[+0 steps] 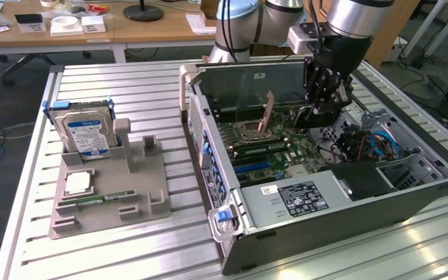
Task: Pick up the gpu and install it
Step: 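Insert the gpu into the slot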
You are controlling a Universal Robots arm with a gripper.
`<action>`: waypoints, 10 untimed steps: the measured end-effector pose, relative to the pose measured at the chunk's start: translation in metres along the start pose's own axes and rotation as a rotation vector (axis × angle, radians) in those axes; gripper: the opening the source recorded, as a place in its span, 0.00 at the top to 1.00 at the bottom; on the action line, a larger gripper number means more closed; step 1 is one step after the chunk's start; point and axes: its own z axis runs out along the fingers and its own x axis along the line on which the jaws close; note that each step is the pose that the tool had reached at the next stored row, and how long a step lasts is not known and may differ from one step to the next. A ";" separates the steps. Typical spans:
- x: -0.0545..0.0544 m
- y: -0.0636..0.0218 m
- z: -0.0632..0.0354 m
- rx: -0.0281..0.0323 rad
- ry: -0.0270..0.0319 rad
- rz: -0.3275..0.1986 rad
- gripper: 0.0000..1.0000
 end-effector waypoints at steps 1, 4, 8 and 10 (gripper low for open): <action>0.000 0.0000 0.0001 0.0000 -0.0001 0.000 0.73; 0.001 0.0001 0.0005 0.0000 -0.0001 0.000 0.73; 0.001 0.0001 0.0005 0.0000 0.0000 0.000 0.73; 0.001 0.0003 0.0005 0.0000 0.0001 0.000 0.73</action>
